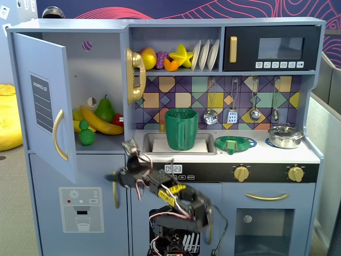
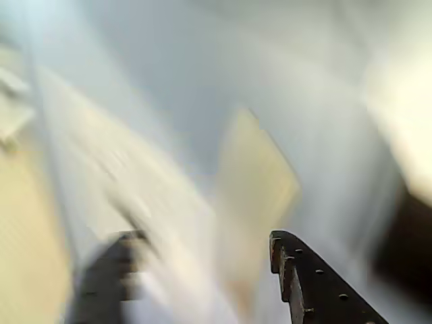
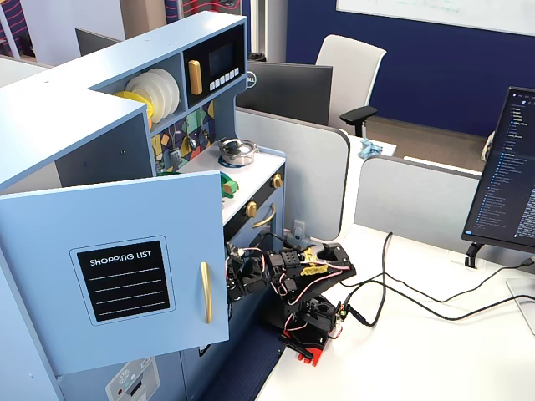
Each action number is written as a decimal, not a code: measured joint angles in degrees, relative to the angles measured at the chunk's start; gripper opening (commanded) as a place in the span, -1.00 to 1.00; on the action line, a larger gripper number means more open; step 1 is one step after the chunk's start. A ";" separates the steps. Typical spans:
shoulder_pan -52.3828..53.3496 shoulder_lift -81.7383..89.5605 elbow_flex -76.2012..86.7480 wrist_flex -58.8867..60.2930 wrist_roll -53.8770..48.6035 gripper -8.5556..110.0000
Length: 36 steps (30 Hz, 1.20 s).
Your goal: Pick up the green pineapple from the left cabinet and place it in the green recipient
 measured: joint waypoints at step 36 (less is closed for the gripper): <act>0.53 -53.53 -42.19 -25.58 2.37 -0.33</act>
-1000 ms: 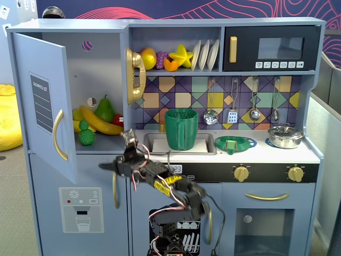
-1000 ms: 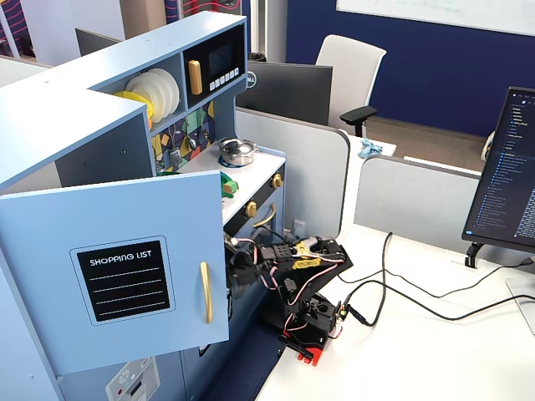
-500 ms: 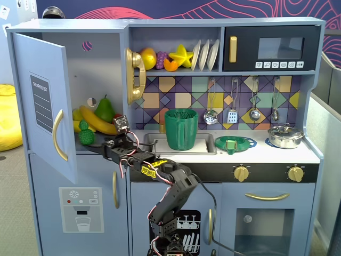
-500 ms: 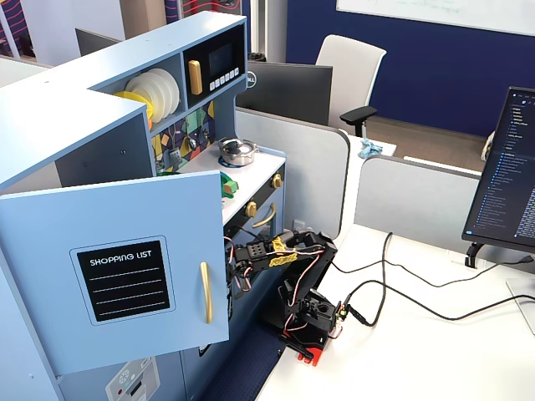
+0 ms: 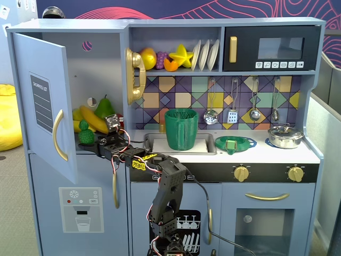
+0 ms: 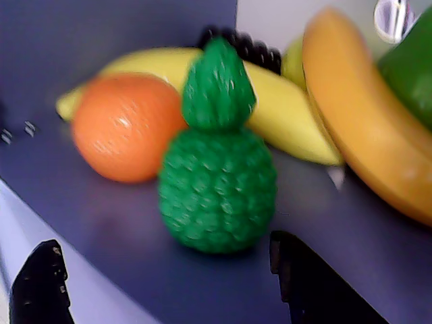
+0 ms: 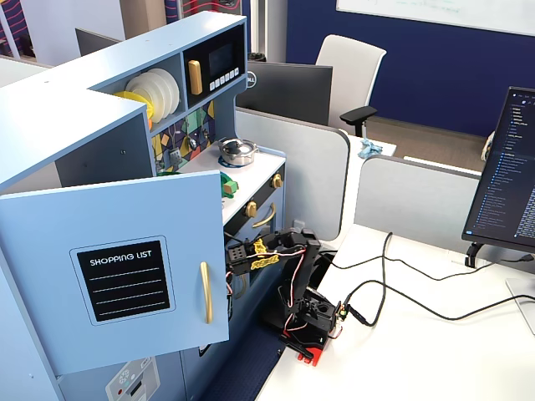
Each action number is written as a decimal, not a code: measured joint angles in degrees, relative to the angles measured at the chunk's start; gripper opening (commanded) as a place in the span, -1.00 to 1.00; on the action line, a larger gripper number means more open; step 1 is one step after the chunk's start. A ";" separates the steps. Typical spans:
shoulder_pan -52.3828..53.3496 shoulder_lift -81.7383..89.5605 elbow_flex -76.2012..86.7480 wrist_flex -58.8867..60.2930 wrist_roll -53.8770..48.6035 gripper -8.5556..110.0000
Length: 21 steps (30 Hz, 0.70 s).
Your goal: Pick up the green pineapple from the left cabinet and place it in the green recipient
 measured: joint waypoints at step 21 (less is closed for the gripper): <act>2.02 -18.72 -19.60 1.41 -0.09 -0.37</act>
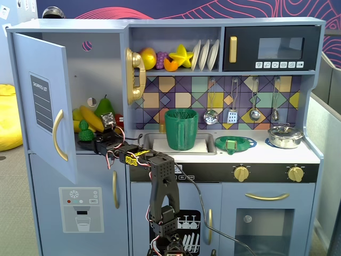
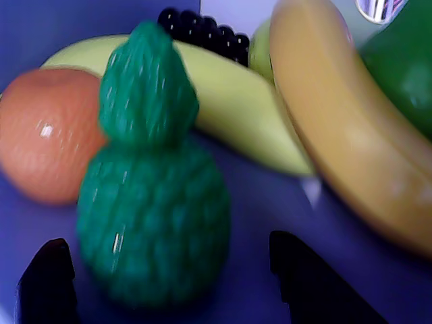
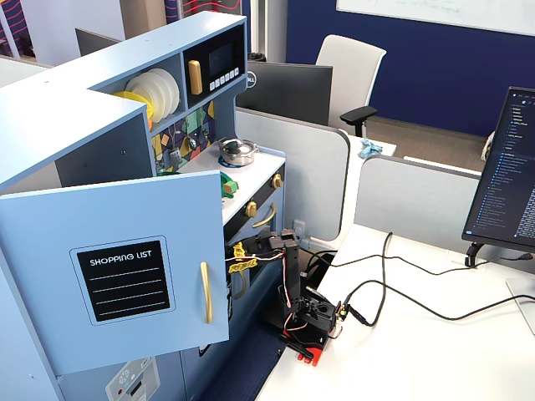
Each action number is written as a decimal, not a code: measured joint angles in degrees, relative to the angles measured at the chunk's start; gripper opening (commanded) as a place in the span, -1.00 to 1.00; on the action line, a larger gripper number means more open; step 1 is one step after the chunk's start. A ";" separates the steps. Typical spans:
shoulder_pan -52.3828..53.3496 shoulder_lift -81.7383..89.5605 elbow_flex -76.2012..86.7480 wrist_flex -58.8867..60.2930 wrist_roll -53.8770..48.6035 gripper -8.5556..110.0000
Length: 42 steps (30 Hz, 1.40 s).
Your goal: Pick up the green pineapple from the left cabinet and place it in the green recipient
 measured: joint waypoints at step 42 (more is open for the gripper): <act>23.38 54.49 8.70 39.11 -7.82 -0.86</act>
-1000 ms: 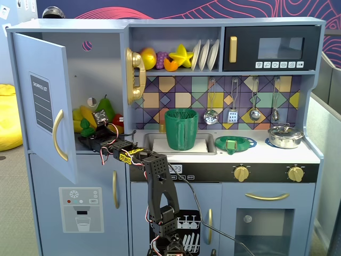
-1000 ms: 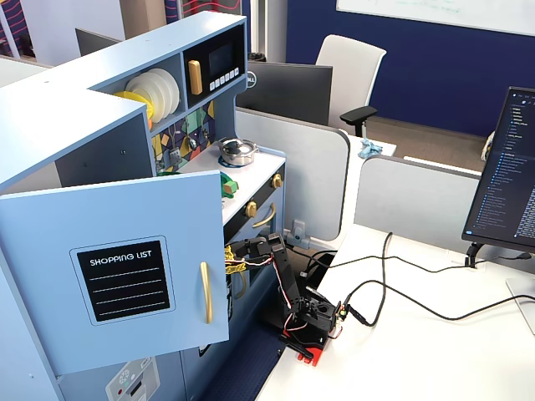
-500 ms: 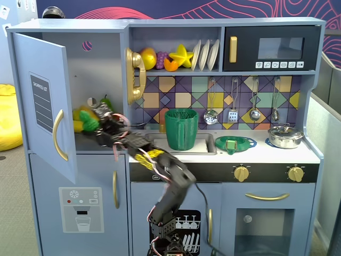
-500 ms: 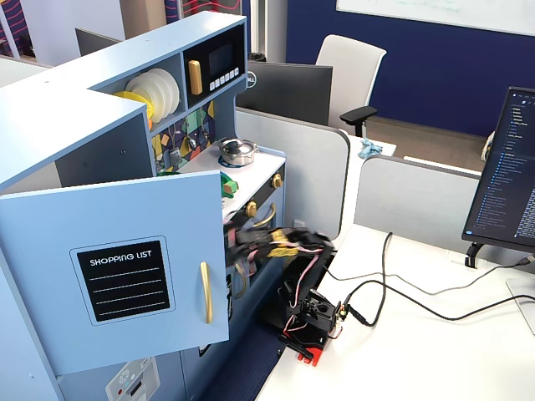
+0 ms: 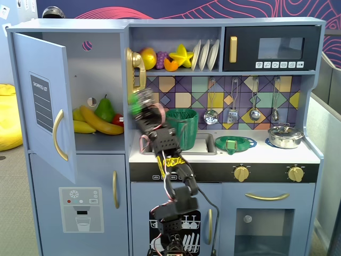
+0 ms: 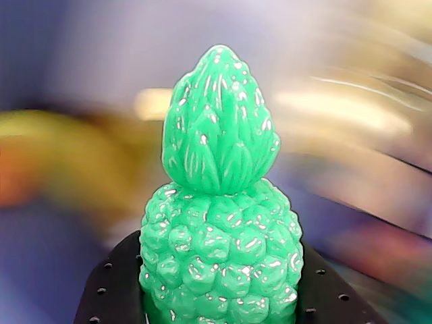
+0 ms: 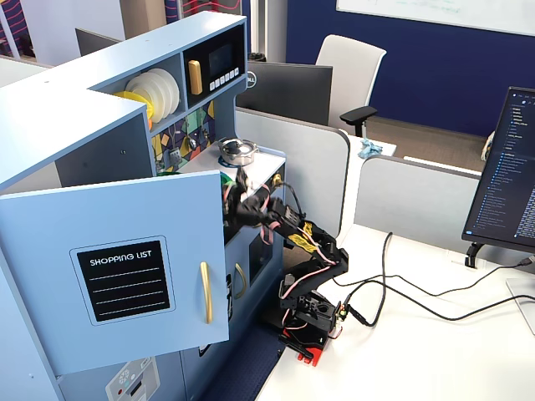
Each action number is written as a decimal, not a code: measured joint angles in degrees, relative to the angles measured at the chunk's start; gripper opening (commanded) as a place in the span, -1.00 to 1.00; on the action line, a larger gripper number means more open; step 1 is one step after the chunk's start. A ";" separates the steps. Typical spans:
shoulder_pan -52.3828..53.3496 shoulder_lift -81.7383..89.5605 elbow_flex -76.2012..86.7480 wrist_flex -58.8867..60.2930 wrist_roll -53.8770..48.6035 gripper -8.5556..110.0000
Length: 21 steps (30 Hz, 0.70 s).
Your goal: Pick up the green pineapple from the left cabinet and place it in the green recipient
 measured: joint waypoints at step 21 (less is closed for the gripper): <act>17.58 -40.78 -19.69 -21.53 5.71 -0.81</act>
